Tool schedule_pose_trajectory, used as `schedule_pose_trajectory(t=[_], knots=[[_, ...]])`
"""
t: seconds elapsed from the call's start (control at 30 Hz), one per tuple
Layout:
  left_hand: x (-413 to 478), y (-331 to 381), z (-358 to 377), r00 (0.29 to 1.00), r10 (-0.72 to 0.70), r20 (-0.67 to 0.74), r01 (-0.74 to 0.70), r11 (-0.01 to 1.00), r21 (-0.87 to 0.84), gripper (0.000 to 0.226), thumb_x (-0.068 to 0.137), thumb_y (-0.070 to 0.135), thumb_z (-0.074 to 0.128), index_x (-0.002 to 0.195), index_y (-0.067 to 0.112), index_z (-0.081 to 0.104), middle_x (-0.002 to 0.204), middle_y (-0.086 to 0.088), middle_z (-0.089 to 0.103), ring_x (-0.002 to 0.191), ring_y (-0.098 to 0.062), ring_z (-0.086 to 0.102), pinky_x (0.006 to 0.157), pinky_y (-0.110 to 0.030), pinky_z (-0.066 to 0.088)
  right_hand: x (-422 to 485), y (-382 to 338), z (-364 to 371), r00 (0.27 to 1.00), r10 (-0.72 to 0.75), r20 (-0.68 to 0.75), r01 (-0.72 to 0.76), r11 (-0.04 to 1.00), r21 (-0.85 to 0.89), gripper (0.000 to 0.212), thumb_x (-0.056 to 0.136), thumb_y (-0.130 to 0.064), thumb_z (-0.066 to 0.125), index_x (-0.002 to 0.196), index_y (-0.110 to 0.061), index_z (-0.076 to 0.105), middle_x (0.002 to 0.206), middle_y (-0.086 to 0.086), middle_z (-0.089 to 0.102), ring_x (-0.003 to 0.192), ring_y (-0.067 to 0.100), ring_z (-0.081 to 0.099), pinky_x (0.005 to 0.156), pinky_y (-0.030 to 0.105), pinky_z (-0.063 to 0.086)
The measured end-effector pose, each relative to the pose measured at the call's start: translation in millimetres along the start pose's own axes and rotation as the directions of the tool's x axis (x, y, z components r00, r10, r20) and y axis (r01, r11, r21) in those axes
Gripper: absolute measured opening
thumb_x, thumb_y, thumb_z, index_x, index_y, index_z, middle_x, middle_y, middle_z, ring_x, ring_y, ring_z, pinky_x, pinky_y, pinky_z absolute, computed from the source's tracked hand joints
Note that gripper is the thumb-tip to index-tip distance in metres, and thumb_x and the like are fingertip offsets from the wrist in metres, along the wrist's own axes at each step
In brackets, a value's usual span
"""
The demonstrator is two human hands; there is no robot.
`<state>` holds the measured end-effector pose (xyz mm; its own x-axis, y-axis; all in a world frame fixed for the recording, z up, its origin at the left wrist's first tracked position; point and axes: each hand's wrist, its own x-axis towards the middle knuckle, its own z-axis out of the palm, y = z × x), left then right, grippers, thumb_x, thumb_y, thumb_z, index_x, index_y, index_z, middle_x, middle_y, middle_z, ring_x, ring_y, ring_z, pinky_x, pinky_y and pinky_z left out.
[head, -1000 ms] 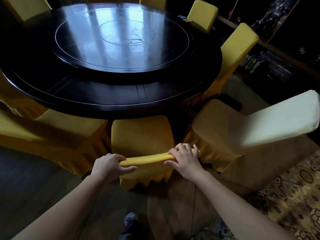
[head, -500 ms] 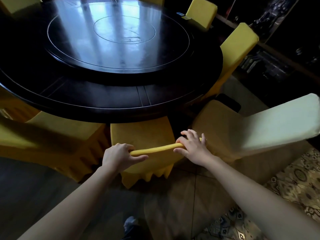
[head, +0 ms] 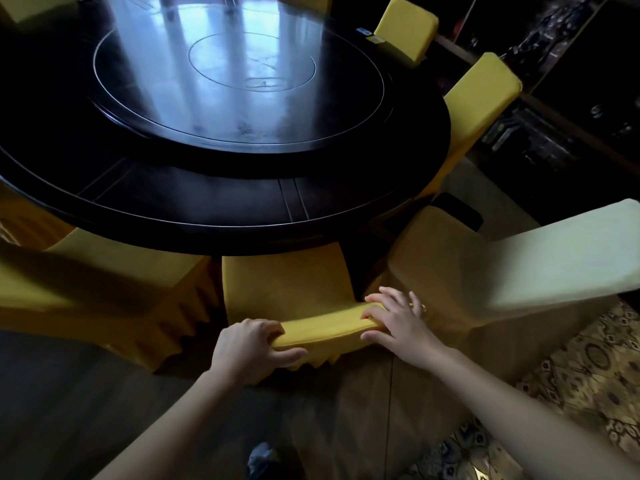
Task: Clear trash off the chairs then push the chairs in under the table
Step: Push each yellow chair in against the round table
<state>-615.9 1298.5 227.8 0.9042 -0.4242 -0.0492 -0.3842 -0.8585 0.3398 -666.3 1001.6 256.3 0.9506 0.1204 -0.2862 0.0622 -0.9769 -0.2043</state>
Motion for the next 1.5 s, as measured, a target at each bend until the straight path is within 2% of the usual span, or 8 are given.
schedule_pose_trajectory(t=[0.17, 0.43, 0.7, 0.93, 1.07, 1.17, 1.4, 1.5], knots=[[8.4, -1.0, -3.4, 0.999, 0.031, -0.019, -0.031, 1.000, -0.005, 0.087, 0.054, 0.097, 0.024, 0.096, 0.035, 0.067, 0.092, 0.018, 0.068, 0.078, -0.006, 0.063, 0.061, -0.027, 0.050, 6.2, 1.7, -5.4, 0.999, -0.022, -0.038, 0.021, 0.999, -0.024, 0.067, 0.080, -0.075, 0.020, 0.121, -0.034, 0.054, 0.147, -0.009, 0.035, 0.143, 0.013, 0.009, 0.114, 0.055, -0.001], [35.3, -2.9, -20.5, 0.994, 0.097, -0.045, -0.098, 0.995, -0.022, 0.083, 0.058, 0.095, 0.025, 0.091, 0.032, 0.068, 0.081, 0.015, 0.066, 0.062, -0.002, 0.055, 0.049, -0.018, 0.039, 27.5, 3.5, -29.0, 0.997, -0.034, -0.065, 0.032, 0.999, -0.021, 0.046, 0.089, -0.060, 0.041, 0.122, -0.032, 0.055, 0.144, -0.009, 0.039, 0.143, 0.014, 0.013, 0.115, 0.053, 0.002], [11.6, -1.4, -1.5, 0.991, 0.130, 0.025, -0.130, 0.992, -0.002, 0.087, 0.058, 0.096, 0.019, 0.097, 0.034, 0.066, 0.088, 0.017, 0.067, 0.068, -0.002, 0.058, 0.049, -0.018, 0.037, 2.4, 4.8, -0.6, 0.999, -0.028, -0.040, 0.029, 1.000, 0.013, 0.048, 0.089, -0.062, 0.039, 0.126, -0.037, 0.055, 0.150, -0.011, 0.034, 0.144, 0.014, 0.006, 0.114, 0.054, -0.003], [39.4, -3.8, -18.5, 0.999, 0.047, 0.017, -0.046, 0.999, -0.011, 0.089, 0.055, 0.096, 0.027, 0.101, 0.032, 0.069, 0.092, 0.015, 0.068, 0.071, -0.003, 0.061, 0.054, -0.023, 0.052, 34.1, 8.9, -13.6, 0.996, -0.025, -0.088, 0.030, 0.998, 0.056, 0.038, 0.087, -0.059, 0.049, 0.115, -0.037, 0.061, 0.148, -0.009, 0.037, 0.142, 0.018, 0.011, 0.112, 0.056, 0.001], [44.4, 6.9, -12.2, 0.995, 0.003, 0.096, -0.003, 1.000, -0.004, 0.099, 0.050, 0.098, 0.027, 0.110, 0.030, 0.067, 0.102, 0.013, 0.069, 0.080, -0.003, 0.061, 0.058, -0.021, 0.053, 39.2, 18.6, -17.9, 1.000, -0.005, 0.027, 0.004, 0.999, 0.052, 0.041, 0.088, -0.059, 0.046, 0.121, -0.038, 0.056, 0.144, -0.010, 0.041, 0.140, 0.018, 0.017, 0.112, 0.055, 0.004], [40.5, 14.2, -9.4, 0.988, -0.063, 0.139, 0.063, 0.998, 0.004, 0.103, 0.047, 0.099, 0.027, 0.112, 0.030, 0.066, 0.098, 0.012, 0.069, 0.077, -0.003, 0.061, 0.058, -0.022, 0.054, 30.5, 20.0, -13.6, 1.000, -0.008, -0.005, 0.008, 1.000, 0.030, 0.046, 0.090, -0.061, 0.041, 0.127, -0.036, 0.053, 0.139, -0.011, 0.046, 0.136, 0.016, 0.023, 0.112, 0.051, 0.009], [39.4, 38.0, -15.9, 0.930, -0.204, 0.305, 0.209, 0.978, 0.019, 0.097, 0.050, 0.097, 0.025, 0.112, 0.032, 0.063, 0.075, 0.015, 0.063, 0.063, -0.002, 0.059, 0.048, -0.018, 0.045, 14.2, 13.8, -18.9, 1.000, -0.003, -0.014, 0.005, 0.995, 0.100, 0.051, 0.093, -0.057, 0.037, 0.136, -0.030, 0.044, 0.142, -0.008, 0.044, 0.136, 0.015, 0.030, 0.116, 0.053, 0.009], [46.7, 78.7, -9.9, 0.922, -0.219, 0.321, 0.234, 0.972, -0.011, 0.090, 0.064, 0.088, 0.021, 0.126, 0.031, 0.054, 0.084, 0.011, 0.063, 0.070, -0.003, 0.060, 0.051, -0.018, 0.043, 1.1, 24.7, -21.7, 0.999, -0.046, -0.021, 0.048, 0.986, 0.157, 0.053, 0.097, -0.051, 0.033, 0.144, -0.027, 0.035, 0.151, -0.007, 0.034, 0.143, 0.013, 0.020, 0.118, 0.050, 0.004]])
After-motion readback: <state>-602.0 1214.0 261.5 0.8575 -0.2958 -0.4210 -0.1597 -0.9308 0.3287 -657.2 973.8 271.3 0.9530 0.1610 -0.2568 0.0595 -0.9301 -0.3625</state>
